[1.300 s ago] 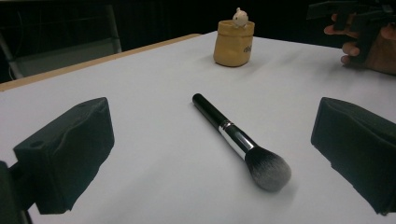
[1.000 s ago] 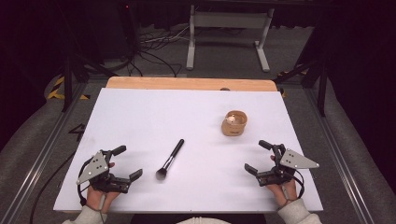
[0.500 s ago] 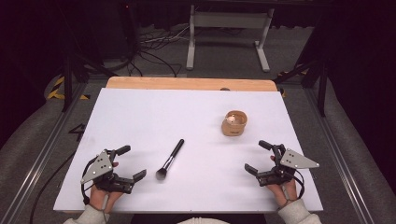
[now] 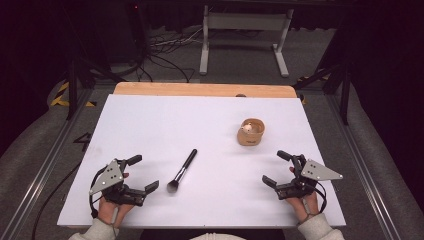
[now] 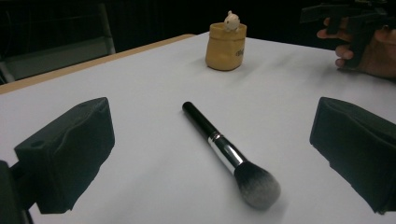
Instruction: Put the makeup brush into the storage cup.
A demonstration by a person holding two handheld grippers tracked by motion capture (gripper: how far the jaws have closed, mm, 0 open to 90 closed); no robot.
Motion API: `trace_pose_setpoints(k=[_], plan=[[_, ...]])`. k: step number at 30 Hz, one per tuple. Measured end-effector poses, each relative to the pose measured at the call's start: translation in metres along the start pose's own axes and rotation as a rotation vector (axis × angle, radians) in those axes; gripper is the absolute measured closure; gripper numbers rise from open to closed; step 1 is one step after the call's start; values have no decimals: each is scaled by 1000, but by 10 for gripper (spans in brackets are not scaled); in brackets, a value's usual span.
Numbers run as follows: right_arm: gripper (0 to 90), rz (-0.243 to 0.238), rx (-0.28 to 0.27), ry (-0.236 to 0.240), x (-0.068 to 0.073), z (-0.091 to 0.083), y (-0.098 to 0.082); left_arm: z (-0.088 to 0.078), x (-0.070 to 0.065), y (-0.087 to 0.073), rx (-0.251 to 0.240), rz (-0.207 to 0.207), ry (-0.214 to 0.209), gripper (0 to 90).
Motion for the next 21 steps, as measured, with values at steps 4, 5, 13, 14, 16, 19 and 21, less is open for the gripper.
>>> trace_pose_setpoints(k=[4, 5, 13, 14, 16, 19, 21], plan=[[0, 5, 3, 0, 0, 0, -1, 5, -6, 8, 7, 23, -8, 0], [0, 7, 3, 1, 0, 0, -1, 6, -7, 10, 18, 22, -6, 0], [0, 11, -2, 6, -1, -1, 0, 24, -9, 25, 145, 41, 23, 0], [0, 12, -2, 6, -1, -1, 0, 26, -8, 26, 164, 37, 20, 0], [0, 15, -1, 7, -1, -1, -1, 29, -8, 29, 182, 31, 18, 0], [0, 20, 1, 8, -1, -1, -1, 33, -8, 32, 220, 30, 12, 0], [0, 19, 1, 10, -1, 0, -1, 40, -10, 37, 287, 42, 11, 0]])
Point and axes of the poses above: each handheld gripper's, and its own axes: z roughly forward along the jaws, y roughly out of its top, x roughly to its left, the point moved 6 cm from there along z, roughly forward along the jaws, and after that the axes turned 9 degrees about -z, right-handed, at the moved point
